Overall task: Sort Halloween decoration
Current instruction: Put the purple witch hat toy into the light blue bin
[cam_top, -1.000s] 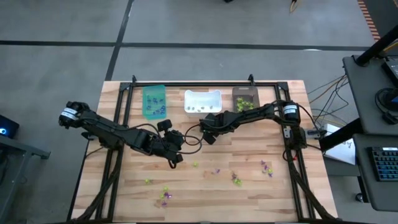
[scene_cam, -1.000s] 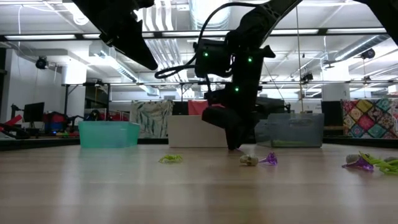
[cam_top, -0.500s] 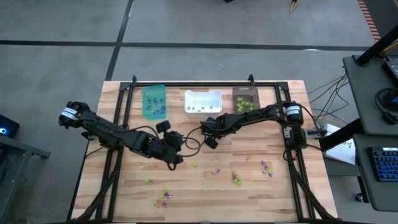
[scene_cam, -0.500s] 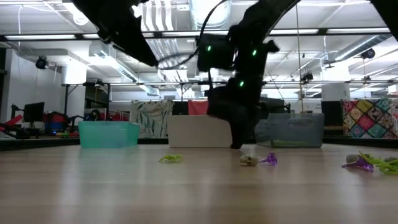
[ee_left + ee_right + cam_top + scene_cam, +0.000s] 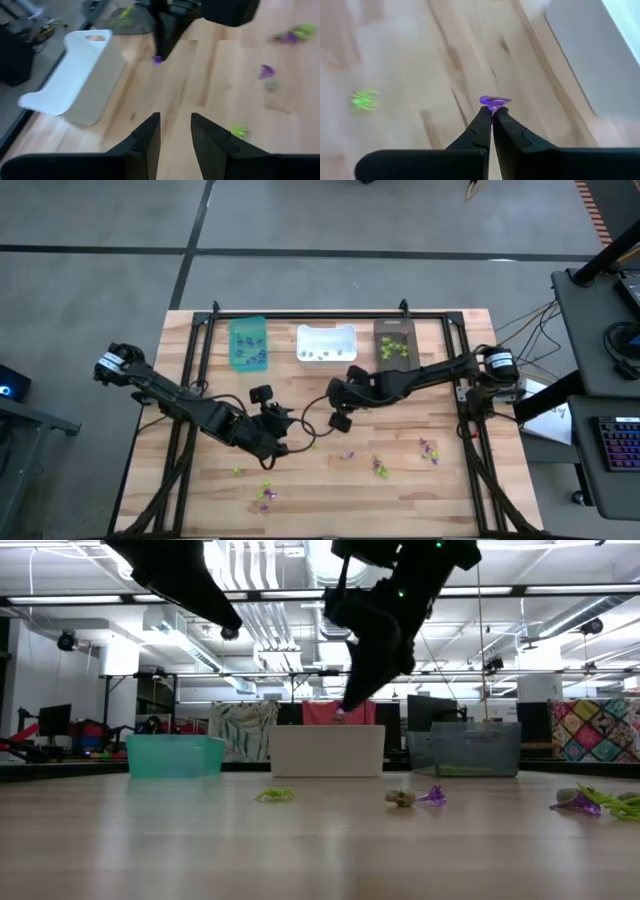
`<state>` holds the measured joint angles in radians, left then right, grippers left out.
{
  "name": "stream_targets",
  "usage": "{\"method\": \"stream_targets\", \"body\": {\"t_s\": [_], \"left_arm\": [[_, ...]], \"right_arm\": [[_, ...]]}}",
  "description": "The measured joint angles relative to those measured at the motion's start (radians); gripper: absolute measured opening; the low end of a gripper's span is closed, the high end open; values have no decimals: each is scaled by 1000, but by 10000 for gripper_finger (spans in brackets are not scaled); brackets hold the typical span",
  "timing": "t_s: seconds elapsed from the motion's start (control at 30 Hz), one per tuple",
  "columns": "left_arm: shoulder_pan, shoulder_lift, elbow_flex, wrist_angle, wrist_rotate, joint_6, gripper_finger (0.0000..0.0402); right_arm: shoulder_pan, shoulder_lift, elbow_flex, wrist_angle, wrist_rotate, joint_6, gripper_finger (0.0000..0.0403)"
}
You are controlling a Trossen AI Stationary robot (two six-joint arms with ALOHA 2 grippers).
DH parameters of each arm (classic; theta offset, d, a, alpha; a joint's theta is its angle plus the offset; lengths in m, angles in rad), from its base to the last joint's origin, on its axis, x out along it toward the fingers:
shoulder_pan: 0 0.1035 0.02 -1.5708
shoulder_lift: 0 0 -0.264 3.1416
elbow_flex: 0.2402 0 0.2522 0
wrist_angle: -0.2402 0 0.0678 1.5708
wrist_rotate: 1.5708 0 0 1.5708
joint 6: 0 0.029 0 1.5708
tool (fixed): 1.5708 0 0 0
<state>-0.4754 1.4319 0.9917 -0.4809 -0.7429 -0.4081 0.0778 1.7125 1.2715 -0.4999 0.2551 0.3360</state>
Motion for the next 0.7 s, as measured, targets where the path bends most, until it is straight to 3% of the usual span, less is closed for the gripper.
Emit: {"method": "stream_targets", "body": {"t_s": [0.27, 0.5, 0.7], "left_arm": [[-73, -20, -8, 60, 16, 92, 91], [-146, -179, 8, 51, -197, 104, 91], [-196, -336, 8, 32, -291, 112, 91]], "right_arm": [[37, -41, -122, 446, -21, -132, 8], [-36, 1, -132, 819, -24, -309, 8], [-131, 86, -35, 903, -122, -347, 8]]}}
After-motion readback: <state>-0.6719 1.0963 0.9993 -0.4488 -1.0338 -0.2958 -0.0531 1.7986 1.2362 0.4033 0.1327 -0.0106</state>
